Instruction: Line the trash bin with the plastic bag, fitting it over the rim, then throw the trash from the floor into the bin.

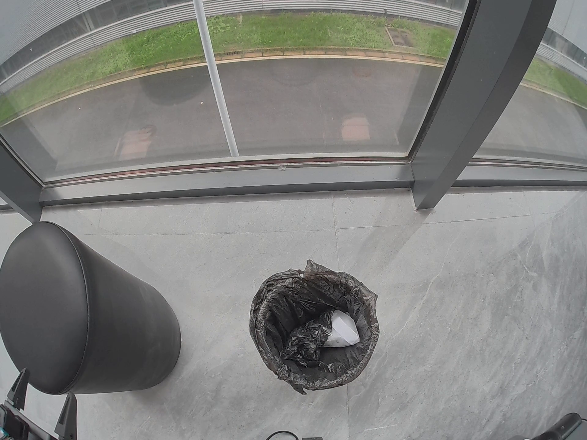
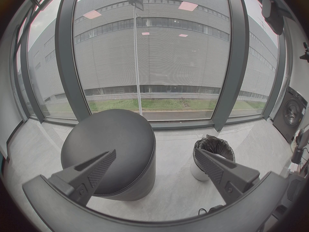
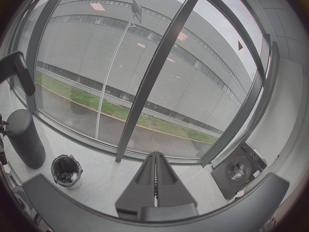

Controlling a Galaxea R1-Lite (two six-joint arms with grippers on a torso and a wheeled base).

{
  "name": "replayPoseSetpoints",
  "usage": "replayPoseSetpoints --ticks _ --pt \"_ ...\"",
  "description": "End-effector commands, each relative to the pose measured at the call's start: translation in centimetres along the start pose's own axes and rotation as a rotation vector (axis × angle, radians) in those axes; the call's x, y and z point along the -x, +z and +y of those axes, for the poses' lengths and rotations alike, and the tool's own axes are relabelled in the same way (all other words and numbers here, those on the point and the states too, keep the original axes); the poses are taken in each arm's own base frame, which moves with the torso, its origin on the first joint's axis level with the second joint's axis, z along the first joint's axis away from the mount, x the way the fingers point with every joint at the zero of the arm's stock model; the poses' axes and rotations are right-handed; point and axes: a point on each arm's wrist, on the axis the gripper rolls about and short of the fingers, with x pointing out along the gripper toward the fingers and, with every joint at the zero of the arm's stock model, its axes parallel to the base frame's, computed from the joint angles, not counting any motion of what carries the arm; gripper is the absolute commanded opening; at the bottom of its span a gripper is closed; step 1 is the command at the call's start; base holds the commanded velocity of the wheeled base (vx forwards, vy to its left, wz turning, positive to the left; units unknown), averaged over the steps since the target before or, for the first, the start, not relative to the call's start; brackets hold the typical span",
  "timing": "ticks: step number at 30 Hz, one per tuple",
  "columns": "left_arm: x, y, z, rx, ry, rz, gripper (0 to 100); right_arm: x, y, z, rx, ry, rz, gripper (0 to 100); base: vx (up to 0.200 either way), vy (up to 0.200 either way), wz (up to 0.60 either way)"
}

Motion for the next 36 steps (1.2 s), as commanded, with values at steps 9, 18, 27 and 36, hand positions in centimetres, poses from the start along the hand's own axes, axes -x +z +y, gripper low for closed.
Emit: replayPoseSetpoints --ticks 9,18,27,36 --pt "0.0 -0.5 0.0 0.0 0.0 0.003 100 1.6 -13.1 4.6 -0.14 0.043 0.015 0 0.0 0.0 0.0" --pt "0.0 -0.5 0.0 0.0 0.0 0.001 100 -2.1 -15.2 6.8 -0.343 0.165 0.088 0 0.0 0.0 0.0" --pt "0.0 -0.5 0.0 0.0 0.0 0.001 100 -10.2 -23.4 12.8 -0.221 0.221 -0.095 0 0.0 0.0 0.0" --pt "0.0 -0.5 0.0 0.0 0.0 0.001 100 -10.4 -25.5 13.7 -0.197 0.25 0.029 0 0.0 0.0 0.0"
